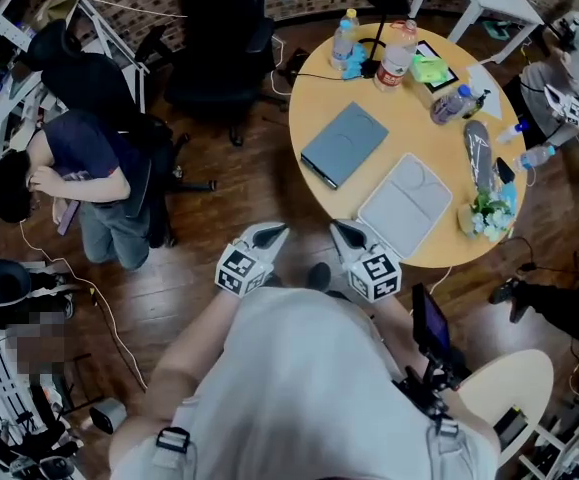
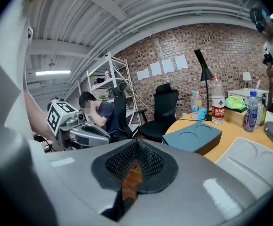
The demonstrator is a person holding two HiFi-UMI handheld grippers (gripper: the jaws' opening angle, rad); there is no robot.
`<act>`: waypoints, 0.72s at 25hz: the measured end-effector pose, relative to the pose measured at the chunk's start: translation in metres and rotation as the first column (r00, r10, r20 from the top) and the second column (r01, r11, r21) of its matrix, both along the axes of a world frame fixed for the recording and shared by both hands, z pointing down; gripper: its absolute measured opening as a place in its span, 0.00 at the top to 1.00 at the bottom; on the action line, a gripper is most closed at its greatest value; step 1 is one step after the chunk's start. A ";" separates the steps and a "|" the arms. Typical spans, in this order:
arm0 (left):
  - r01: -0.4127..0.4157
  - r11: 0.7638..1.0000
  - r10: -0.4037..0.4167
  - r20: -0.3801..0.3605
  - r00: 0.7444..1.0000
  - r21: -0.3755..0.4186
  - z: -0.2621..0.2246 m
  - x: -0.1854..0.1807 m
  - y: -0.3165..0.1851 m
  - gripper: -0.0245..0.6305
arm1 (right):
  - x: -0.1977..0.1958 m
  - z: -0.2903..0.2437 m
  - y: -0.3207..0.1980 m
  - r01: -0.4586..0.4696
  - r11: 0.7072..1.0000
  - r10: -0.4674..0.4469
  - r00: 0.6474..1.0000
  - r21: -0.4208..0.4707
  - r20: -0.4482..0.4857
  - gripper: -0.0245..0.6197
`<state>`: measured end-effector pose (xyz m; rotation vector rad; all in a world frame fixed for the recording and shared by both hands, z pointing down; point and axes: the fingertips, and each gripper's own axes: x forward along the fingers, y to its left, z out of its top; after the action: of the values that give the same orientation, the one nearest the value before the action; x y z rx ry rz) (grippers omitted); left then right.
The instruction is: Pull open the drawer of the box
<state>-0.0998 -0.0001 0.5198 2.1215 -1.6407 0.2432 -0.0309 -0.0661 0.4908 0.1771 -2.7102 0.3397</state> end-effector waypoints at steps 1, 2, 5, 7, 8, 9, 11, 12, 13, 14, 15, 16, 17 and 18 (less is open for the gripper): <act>-0.018 1.000 0.018 0.004 1.000 -0.001 0.001 -0.003 -0.002 0.95 | -0.002 0.000 -0.001 -0.018 1.000 0.018 1.000 0.000 -0.005 0.95; -0.038 0.999 0.038 0.008 0.999 -0.003 0.002 -0.007 -0.004 0.95 | -0.005 -0.001 -0.003 -0.036 0.999 0.036 0.999 0.000 -0.007 0.95; -0.091 0.996 0.092 0.012 0.996 -0.012 0.007 -0.022 -0.013 0.95 | -0.016 -0.001 -0.009 -0.099 0.995 0.099 0.995 0.004 -0.011 0.95; -0.125 0.992 0.125 0.017 0.992 -0.007 0.009 -0.032 -0.024 0.95 | -0.022 0.000 -0.017 -0.152 0.988 0.152 0.988 0.012 -0.011 0.95; -0.146 0.989 0.146 0.026 0.989 -0.002 0.009 -0.036 -0.031 0.95 | -0.025 0.000 -0.021 -0.177 0.984 0.178 0.984 0.016 -0.008 0.95; -0.169 0.986 0.169 0.039 0.985 0.000 0.010 -0.041 -0.037 0.95 | -0.029 0.000 -0.023 -0.200 0.980 0.200 0.980 0.019 -0.003 0.95; -0.216 0.976 0.216 0.066 0.974 -0.006 0.012 -0.049 -0.046 0.95 | -0.037 0.002 -0.023 -0.235 0.972 0.235 0.972 0.016 -0.001 0.95; -0.238 0.971 0.238 0.074 0.968 -0.009 0.012 -0.052 -0.048 0.95 | -0.039 0.004 -0.020 -0.251 0.968 0.251 0.968 0.012 -0.006 0.95; -0.259 0.966 0.260 0.078 0.963 -0.013 0.013 -0.053 -0.050 0.95 | -0.041 0.006 -0.017 -0.267 0.964 0.267 0.964 0.006 -0.012 0.95; -0.279 0.960 0.280 0.081 0.957 -0.018 0.015 -0.052 -0.052 0.95 | -0.042 0.008 -0.015 -0.281 0.960 0.281 0.959 0.002 -0.016 0.95; -0.298 0.954 0.298 0.086 0.951 -0.022 0.018 -0.051 -0.054 0.95 | -0.042 0.011 -0.014 -0.293 0.956 0.293 0.956 0.000 -0.016 0.95; -0.314 0.949 0.315 0.093 0.945 -0.027 0.021 -0.050 -0.057 0.95 | -0.043 0.013 -0.016 -0.303 0.953 0.303 0.953 -0.001 -0.014 0.95; -0.328 0.944 0.330 0.100 0.939 -0.032 0.025 -0.048 -0.061 0.95 | -0.044 0.015 -0.019 -0.310 0.951 0.310 0.951 -0.002 -0.011 0.95; -0.342 0.939 0.344 0.106 0.933 -0.039 0.029 -0.046 -0.064 0.95 | -0.045 0.016 -0.021 -0.317 0.948 0.317 0.948 -0.003 -0.010 0.95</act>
<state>-0.1463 -0.0639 0.5484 2.4088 -1.3058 0.4923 -0.0755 -0.0872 0.5071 0.6163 -2.6682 0.4344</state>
